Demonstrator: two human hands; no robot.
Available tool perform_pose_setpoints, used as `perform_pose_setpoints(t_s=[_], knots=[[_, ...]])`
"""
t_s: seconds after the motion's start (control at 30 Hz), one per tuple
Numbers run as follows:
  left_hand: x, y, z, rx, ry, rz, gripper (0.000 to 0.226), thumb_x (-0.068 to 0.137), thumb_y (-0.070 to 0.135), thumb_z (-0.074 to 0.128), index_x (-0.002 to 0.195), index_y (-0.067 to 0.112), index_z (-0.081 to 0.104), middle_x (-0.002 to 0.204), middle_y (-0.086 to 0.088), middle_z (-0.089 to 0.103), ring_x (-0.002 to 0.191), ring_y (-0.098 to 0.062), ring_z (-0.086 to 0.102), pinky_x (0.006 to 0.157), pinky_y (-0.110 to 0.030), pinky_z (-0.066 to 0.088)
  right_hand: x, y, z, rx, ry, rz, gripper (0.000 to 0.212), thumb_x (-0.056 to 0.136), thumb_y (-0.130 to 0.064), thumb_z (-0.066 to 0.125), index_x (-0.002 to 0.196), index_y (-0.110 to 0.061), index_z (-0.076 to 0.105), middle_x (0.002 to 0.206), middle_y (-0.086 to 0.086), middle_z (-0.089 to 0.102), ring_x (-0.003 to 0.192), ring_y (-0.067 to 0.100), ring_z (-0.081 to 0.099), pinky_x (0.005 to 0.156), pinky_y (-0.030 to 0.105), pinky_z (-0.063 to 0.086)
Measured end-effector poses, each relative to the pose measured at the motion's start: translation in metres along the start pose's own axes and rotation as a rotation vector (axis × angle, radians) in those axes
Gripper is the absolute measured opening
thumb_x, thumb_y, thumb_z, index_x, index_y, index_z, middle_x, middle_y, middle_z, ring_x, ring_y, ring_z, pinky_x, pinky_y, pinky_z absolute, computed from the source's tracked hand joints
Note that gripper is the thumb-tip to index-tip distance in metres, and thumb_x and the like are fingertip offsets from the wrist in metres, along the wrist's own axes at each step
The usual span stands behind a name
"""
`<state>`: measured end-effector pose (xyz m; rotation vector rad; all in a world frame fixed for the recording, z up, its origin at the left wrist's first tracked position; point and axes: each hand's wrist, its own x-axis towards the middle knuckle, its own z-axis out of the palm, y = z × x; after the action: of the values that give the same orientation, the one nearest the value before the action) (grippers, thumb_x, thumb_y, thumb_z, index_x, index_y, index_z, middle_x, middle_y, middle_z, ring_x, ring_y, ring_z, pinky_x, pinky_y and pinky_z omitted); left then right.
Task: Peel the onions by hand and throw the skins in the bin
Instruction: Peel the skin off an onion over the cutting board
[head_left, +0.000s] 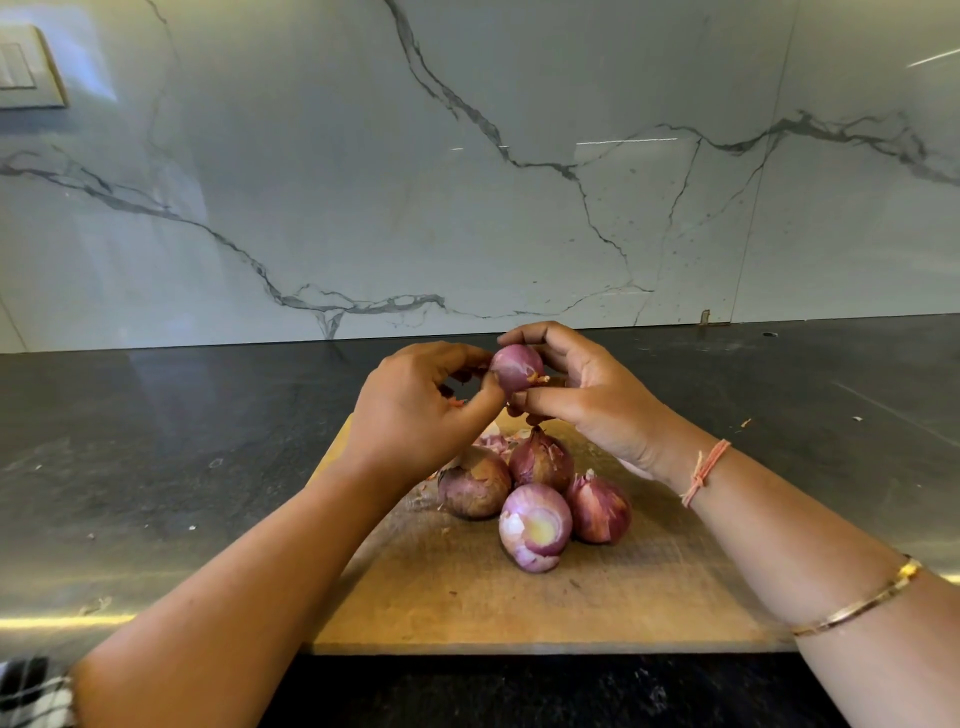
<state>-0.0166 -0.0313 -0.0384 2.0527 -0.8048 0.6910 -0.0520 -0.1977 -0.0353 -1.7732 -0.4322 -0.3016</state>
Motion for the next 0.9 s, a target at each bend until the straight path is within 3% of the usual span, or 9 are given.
perform_pose_setpoints(t_s=[0.17, 0.37, 0.53, 0.73, 0.9], knots=[[0.0, 0.001, 0.003, 0.041, 0.006, 0.005, 0.033, 0.077, 0.042, 0.058, 0.095, 0.02, 0.075, 0.081, 0.011, 0.068, 0.075, -0.005, 0.065, 0.068, -0.036, 0.058, 0.001, 0.003, 0.001, -0.072, -0.008, 0.004, 0.037, 0.088, -0.004, 0.064, 0.114, -0.028, 0.057, 0.107, -0.005, 0.061, 0.091, 0.005, 0.058, 0.086, 0.026, 0.049], [0.0, 0.0, 0.003, 0.048, 0.053, 0.042, 0.028, 0.077, 0.032, 0.058, 0.09, 0.016, 0.076, 0.074, 0.01, 0.067, 0.067, -0.008, 0.063, 0.063, -0.035, 0.057, 0.001, 0.002, 0.003, -0.107, 0.004, -0.019, 0.031, 0.087, -0.005, 0.065, 0.105, -0.028, 0.056, 0.101, -0.006, 0.061, 0.087, 0.003, 0.058, 0.08, 0.023, 0.046], [0.0, -0.002, 0.001, 0.027, 0.07, 0.031, 0.025, 0.079, 0.028, 0.056, 0.089, 0.016, 0.076, 0.076, 0.006, 0.071, 0.068, -0.01, 0.064, 0.063, -0.037, 0.057, 0.0, -0.001, 0.002, 0.024, -0.039, 0.011, 0.031, 0.086, 0.002, 0.062, 0.106, -0.022, 0.058, 0.098, -0.004, 0.062, 0.088, 0.005, 0.059, 0.078, 0.019, 0.049], [0.002, -0.003, 0.004, 0.05, 0.084, -0.041, 0.011, 0.085, 0.019, 0.064, 0.086, 0.018, 0.075, 0.068, 0.018, 0.06, 0.064, 0.002, 0.059, 0.063, -0.026, 0.053, 0.0, 0.0, 0.0, 0.061, -0.027, 0.003, 0.035, 0.084, 0.007, 0.063, 0.104, -0.021, 0.059, 0.099, 0.0, 0.061, 0.084, 0.006, 0.057, 0.074, 0.02, 0.049], [0.006, -0.009, 0.0, 0.063, 0.075, -0.125, 0.013, 0.086, 0.021, 0.063, 0.089, 0.021, 0.076, 0.07, 0.018, 0.062, 0.068, 0.003, 0.06, 0.069, -0.026, 0.054, 0.0, -0.002, -0.002, 0.09, -0.028, -0.003, 0.036, 0.083, 0.007, 0.063, 0.102, -0.024, 0.06, 0.1, 0.005, 0.058, 0.081, 0.01, 0.055, 0.066, 0.018, 0.047]])
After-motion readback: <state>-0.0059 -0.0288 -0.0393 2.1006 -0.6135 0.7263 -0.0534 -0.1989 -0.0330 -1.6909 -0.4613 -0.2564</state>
